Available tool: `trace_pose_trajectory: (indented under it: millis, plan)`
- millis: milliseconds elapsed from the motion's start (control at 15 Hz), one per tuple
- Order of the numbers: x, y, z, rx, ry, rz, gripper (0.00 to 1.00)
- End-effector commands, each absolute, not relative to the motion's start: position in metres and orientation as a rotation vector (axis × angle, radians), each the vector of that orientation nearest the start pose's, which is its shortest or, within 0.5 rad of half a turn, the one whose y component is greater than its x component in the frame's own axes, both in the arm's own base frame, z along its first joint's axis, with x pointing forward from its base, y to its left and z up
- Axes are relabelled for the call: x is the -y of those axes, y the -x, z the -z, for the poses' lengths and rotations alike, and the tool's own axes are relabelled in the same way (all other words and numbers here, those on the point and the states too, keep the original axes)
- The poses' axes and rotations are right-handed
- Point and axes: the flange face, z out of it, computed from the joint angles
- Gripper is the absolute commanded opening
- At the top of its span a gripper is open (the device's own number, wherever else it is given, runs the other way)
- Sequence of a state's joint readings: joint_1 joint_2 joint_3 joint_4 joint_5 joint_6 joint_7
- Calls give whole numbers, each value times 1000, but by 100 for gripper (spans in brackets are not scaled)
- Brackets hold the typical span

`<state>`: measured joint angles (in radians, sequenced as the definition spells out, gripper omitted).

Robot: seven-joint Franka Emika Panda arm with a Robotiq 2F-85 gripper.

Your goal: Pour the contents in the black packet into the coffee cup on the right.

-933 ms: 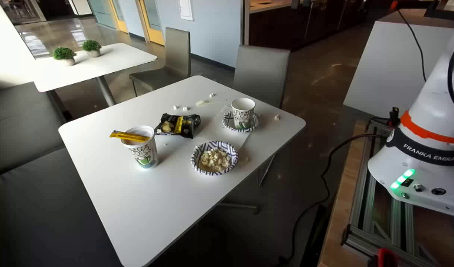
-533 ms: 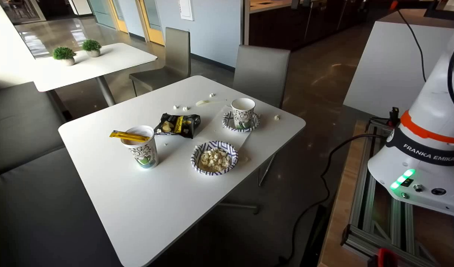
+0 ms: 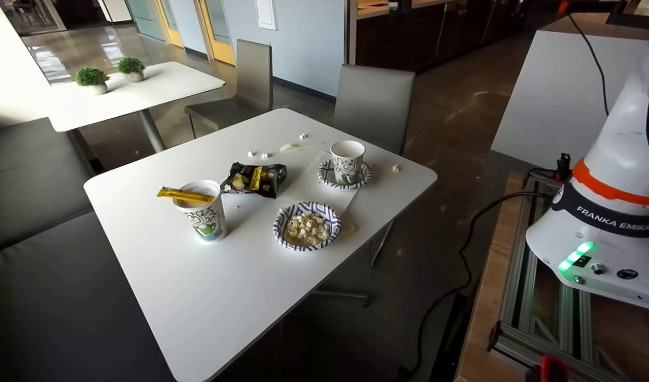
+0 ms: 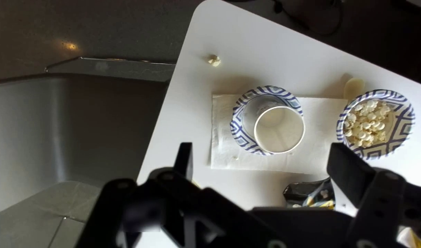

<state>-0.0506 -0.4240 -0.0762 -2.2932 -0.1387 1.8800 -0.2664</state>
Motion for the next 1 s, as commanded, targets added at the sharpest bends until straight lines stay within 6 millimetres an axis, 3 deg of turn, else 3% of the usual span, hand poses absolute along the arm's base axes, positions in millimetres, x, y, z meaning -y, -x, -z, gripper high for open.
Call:
trace_pose_trajectory:
  millis: [0, 200, 467, 667, 800, 867, 933]
  plan:
    - [-11, -451, -504, 525, 3265, -159, 100]
    - [-86, -467, -492, 737, 3295, -242, 100]
    - [-153, -501, -468, 837, 3392, -183, 100]
    - [-177, -526, -440, 957, 3384, -173, 100]
    - [-181, -546, -413, 1101, 3339, -178, 100]
    - [-177, -524, -435, 1005, 3360, -161, 100]
    - [-178, -530, -425, 1015, 3351, -177, 100]
